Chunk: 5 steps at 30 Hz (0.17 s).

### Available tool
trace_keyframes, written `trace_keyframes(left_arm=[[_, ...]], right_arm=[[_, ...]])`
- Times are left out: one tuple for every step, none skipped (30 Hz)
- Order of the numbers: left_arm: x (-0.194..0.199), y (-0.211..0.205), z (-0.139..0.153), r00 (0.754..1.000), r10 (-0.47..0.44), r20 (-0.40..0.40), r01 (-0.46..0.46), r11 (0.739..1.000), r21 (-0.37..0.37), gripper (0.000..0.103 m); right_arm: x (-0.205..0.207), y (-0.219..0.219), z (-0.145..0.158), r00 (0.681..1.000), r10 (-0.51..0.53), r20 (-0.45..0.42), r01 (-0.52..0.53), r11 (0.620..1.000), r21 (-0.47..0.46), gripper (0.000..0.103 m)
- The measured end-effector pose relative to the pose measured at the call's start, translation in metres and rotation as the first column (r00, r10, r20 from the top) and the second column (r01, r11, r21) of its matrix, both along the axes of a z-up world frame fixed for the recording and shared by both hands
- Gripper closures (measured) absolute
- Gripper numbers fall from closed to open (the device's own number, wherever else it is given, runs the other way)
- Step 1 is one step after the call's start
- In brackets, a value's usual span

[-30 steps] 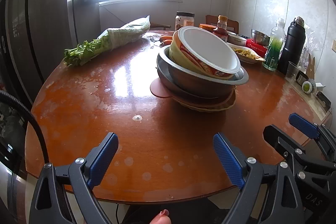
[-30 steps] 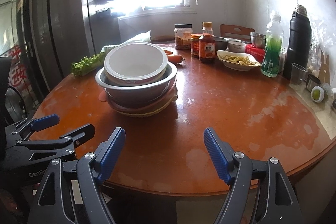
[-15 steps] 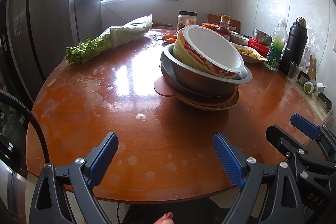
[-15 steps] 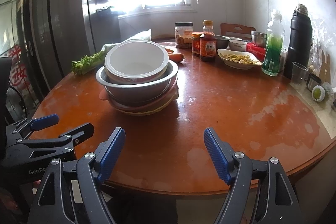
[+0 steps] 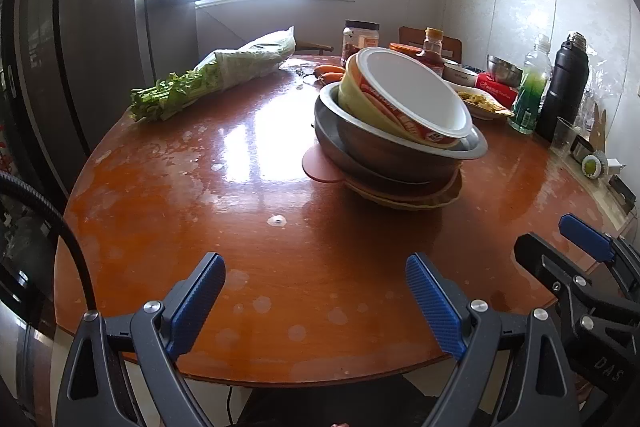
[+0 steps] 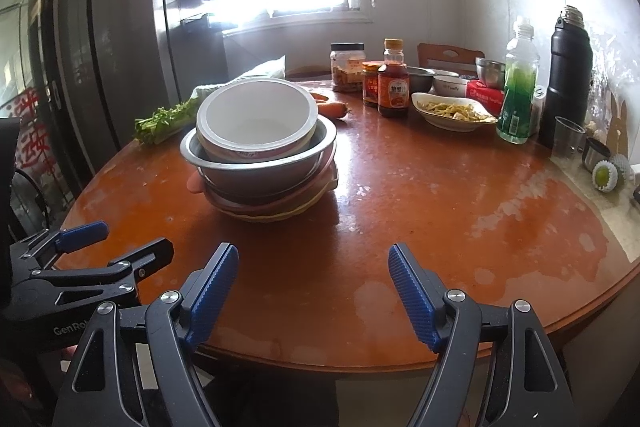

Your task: Organize plates and bowls

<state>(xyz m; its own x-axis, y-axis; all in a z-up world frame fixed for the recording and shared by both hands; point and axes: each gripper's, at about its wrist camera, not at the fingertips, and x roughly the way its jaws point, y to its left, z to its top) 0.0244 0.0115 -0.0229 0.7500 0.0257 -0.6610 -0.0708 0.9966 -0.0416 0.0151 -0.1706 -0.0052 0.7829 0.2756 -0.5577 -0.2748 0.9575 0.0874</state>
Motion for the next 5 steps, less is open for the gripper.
trace_keyframes(left_arm=[[0.001,0.002,0.0,1.0,0.003,-0.002,-0.003,1.0,-0.002,0.011],[0.002,0.003,0.0,1.0,0.006,-0.002,-0.006,1.0,-0.002,0.011],[0.002,0.005,0.0,1.0,0.008,-0.001,-0.008,1.0,-0.003,0.011],[0.004,0.009,0.001,1.0,0.01,0.0,-0.01,1.0,-0.006,0.011],[0.006,0.013,0.002,1.0,0.017,-0.002,-0.017,1.0,-0.006,0.011]], right_arm=[[0.001,0.0,0.0,1.0,0.0,-0.002,0.0,1.0,0.001,0.024],[0.002,0.0,0.0,1.0,0.002,-0.003,-0.002,1.0,0.002,0.024],[0.004,0.0,0.0,1.0,0.002,-0.003,-0.002,1.0,0.005,0.024],[0.006,-0.001,0.0,1.0,0.001,-0.004,-0.001,1.0,0.008,0.024],[0.008,-0.002,0.0,1.0,-0.001,-0.006,0.001,1.0,0.01,0.024]])
